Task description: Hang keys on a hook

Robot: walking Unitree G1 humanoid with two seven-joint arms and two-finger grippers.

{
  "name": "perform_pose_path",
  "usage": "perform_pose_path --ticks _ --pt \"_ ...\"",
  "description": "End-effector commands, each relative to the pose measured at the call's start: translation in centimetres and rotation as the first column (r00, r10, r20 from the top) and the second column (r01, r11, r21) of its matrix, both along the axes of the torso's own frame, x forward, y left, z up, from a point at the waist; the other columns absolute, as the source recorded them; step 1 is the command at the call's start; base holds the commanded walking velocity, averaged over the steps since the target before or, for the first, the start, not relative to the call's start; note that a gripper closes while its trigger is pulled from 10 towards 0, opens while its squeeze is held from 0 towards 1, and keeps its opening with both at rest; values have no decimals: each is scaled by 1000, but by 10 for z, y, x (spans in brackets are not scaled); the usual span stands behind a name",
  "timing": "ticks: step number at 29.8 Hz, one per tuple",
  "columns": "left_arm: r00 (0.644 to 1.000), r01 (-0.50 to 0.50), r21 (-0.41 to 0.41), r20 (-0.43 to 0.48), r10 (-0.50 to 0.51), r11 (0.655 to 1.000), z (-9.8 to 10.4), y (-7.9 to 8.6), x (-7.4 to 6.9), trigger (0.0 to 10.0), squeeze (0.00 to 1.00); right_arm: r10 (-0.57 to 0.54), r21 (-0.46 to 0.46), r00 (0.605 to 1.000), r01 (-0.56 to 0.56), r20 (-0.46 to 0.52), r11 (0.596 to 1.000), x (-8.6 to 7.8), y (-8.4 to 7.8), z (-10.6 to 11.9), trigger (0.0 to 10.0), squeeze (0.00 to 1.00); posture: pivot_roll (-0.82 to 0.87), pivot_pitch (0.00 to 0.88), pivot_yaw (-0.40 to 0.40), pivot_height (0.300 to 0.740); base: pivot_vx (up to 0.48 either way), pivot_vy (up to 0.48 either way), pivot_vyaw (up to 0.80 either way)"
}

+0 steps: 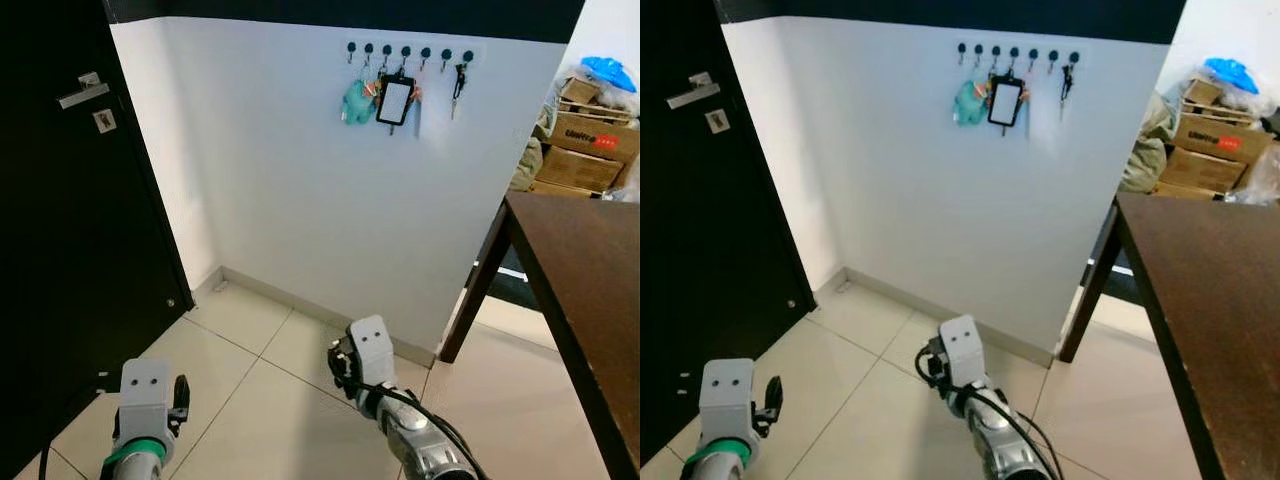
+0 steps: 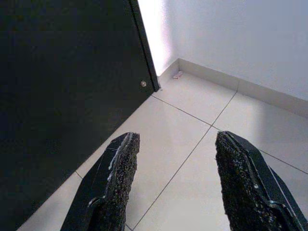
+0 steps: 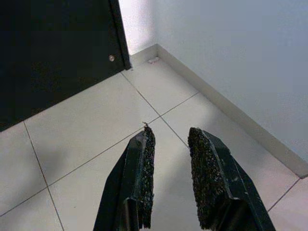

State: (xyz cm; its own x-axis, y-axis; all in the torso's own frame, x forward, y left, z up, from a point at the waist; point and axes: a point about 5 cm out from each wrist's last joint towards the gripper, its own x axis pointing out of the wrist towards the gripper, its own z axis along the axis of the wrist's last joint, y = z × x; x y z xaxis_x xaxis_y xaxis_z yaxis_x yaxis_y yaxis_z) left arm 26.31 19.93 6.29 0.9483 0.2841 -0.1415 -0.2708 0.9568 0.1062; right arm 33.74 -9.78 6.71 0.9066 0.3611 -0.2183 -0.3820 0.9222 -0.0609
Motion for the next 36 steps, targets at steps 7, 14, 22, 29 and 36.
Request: perform_pose_path --ticks 7,14,22,29,36 --pt "999 36 -21 -9 -36 999 -4 -9 3 10000 0 52 22 998 -51 -33 998 -4 13 -4 10000 0 -124 58 83 740 0 0 0" --pt "998 48 -55 -29 -50 997 -3 -19 8 10000 0 121 11 992 -120 -25 993 -6 28 -1 10000 0 -121 77 68 740 0 0 0" --pt "994 -98 -26 -48 97 995 -9 22 -20 10000 0 -4 -51 1000 3 -16 999 -3 -10 -3 10000 0 -98 80 52 740 0 0 0" --pt "991 -115 -69 -73 109 991 -28 41 -38 10000 0 -24 -104 998 18 -56 994 -9 -29 -18 10000 0 -102 81 52 740 0 0 0" --pt "957 -158 91 -230 175 983 -71 53 -92 10000 0 -81 -220 993 60 -87 974 -33 -63 -46 10000 0 -108 80 52 740 0 0 0"
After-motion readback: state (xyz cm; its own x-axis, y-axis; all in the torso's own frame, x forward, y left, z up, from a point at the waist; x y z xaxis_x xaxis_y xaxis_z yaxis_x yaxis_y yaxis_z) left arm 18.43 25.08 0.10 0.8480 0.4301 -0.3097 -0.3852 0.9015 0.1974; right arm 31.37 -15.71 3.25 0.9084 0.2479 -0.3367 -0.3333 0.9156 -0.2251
